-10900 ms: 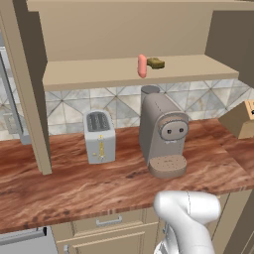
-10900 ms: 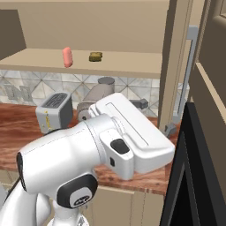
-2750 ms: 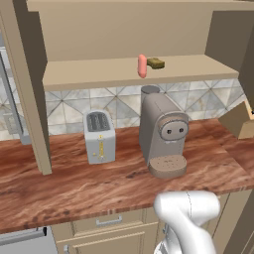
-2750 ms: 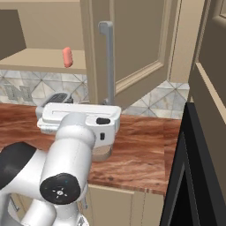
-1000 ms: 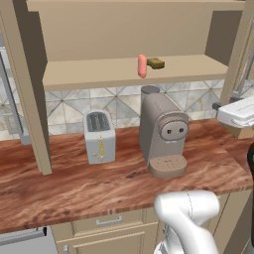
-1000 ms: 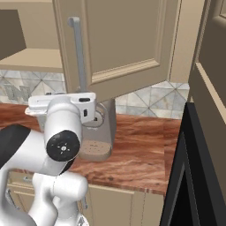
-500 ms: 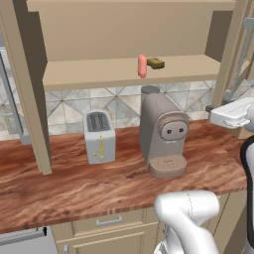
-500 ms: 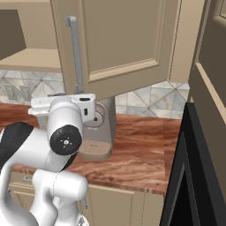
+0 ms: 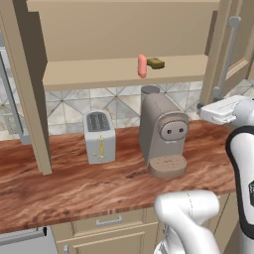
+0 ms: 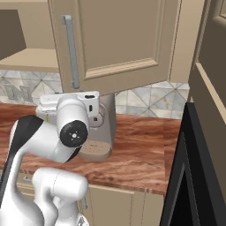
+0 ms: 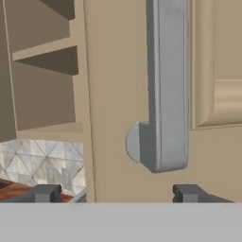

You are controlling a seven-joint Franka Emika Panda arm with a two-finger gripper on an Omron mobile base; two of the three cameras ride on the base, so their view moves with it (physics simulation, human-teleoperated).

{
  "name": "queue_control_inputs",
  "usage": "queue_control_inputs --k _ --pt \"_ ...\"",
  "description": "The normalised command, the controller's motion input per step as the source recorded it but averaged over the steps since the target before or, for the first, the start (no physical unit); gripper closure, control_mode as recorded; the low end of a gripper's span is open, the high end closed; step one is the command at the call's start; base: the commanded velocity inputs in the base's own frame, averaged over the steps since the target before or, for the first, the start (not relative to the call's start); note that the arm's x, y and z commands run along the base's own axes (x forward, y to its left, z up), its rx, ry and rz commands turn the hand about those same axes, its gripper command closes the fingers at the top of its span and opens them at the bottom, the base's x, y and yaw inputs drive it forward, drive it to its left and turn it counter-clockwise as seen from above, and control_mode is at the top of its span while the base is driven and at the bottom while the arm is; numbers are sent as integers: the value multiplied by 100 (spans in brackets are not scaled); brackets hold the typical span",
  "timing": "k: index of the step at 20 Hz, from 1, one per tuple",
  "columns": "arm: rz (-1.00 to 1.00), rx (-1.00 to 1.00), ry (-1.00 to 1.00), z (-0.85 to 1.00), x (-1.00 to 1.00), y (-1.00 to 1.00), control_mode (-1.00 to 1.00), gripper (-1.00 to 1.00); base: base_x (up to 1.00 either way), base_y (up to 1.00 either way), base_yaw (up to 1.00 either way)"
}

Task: Pick up the bar soap and sponge from the sink, and place them back in the cabinet, and close the cabinet doors.

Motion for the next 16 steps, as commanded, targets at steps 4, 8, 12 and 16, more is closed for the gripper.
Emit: queue_control_inputs --k 4,8,12,16 --pt "0 0 -6 0 45 0 -100 -100 0 0 0" --pt "0 0 -5 -3 39 0 -100 -100 0 0 0" --pt "0 0 -4 -2 42 0 -100 -100 0 0 0" --pt "0 0 -4 0 37 -2 -100 -100 0 0 0"
